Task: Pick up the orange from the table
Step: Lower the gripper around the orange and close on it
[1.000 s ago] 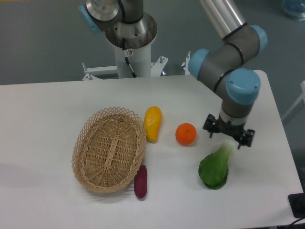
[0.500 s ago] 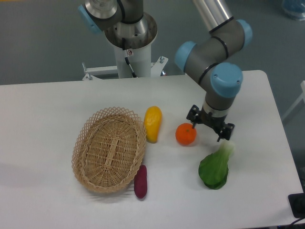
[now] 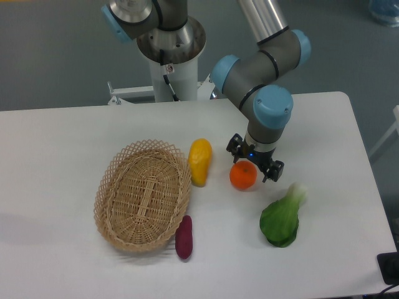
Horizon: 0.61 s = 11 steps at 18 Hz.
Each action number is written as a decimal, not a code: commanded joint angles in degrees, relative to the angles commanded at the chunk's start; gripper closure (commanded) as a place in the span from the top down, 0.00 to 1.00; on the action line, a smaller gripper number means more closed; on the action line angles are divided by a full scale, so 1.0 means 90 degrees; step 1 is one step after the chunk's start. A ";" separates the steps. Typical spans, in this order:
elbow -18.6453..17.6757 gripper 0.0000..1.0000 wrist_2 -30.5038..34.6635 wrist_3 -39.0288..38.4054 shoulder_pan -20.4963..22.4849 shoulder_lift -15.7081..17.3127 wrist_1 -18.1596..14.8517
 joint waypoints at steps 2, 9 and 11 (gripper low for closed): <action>-0.0010 1.00 0.0010 -0.0010 -0.0029 0.0000 0.0000; -0.0088 1.00 0.0039 -0.0039 -0.0039 -0.0059 0.0010; -0.0088 1.00 0.0049 -0.0068 -0.0059 -0.0088 0.0029</action>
